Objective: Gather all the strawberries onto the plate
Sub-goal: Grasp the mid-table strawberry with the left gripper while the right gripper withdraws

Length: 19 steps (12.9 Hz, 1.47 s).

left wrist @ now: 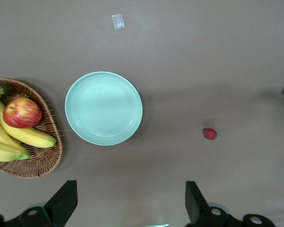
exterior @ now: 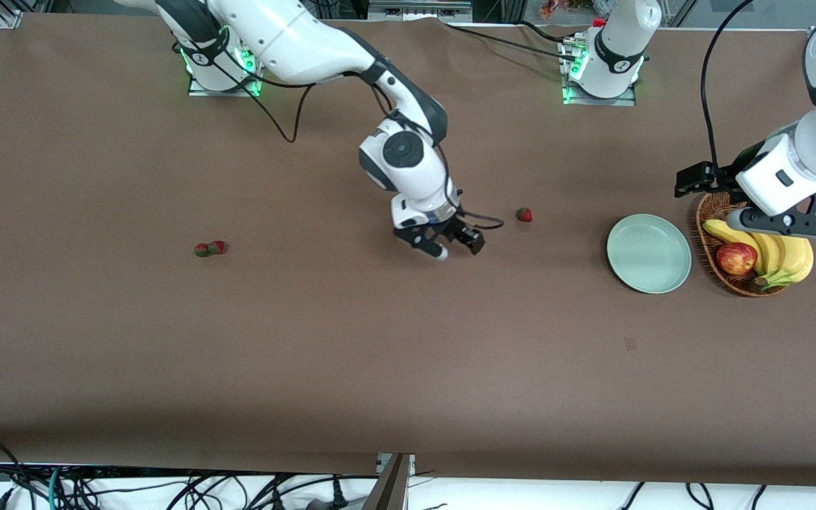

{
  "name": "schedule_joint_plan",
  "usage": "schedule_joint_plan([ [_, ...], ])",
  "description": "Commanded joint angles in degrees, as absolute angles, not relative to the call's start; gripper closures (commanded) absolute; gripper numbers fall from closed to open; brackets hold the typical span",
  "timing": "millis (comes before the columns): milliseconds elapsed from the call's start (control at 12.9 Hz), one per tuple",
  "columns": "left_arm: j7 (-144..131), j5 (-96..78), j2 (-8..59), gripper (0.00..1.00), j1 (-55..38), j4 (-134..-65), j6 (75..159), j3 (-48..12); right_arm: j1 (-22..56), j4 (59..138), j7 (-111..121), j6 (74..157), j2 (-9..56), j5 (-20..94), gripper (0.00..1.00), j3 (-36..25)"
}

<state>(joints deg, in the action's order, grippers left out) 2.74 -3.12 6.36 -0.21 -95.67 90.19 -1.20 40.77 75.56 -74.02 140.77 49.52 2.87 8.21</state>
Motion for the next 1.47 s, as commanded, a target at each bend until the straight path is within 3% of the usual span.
schedule_joint_plan([
  [0,3.6,-4.3,6.6,0.0,0.5,-99.7,94.5,-1.4,37.0,77.4,-62.3,126.5,43.8,1.9,0.26,7.8],
  [232,0.8,-4.3,6.0,0.0,-0.3,-106.9,102.5,-3.5,36.4,78.6,-44.3,111.9,39.1,2.4,0.24,-1.1],
  [387,-4.7,-4.1,4.9,0.0,-0.4,-112.8,108.8,-7.8,36.3,84.2,-33.3,109.7,34.7,2.5,0.23,-6.3],
  [620,-16.2,-4.0,1.5,0.0,-0.3,-124.1,119.6,-15.5,36.3,96.1,-17.6,111.6,27.8,2.5,0.23,-14.5],
  [852,-31.3,-0.3,2.2,0.0,-0.3,-132.2,132.0,-23.4,36.3,110.5,-6.0,121.3,22.7,2.5,0.23,-21.7],
  [1162,-41.4,2.8,3.5,0.0,-0.4,-141.7,144.4,-27.6,35.4,120.0,-3.2,130.1,22.0,3.8,0.24,-24.3],
  [1395,-45.3,4.5,8.4,0.0,-1.0,-143.0,150.1,-27.6,34.5,123.4,-3.1,133.7,22.3,5.6,0.24,-24.3],
])
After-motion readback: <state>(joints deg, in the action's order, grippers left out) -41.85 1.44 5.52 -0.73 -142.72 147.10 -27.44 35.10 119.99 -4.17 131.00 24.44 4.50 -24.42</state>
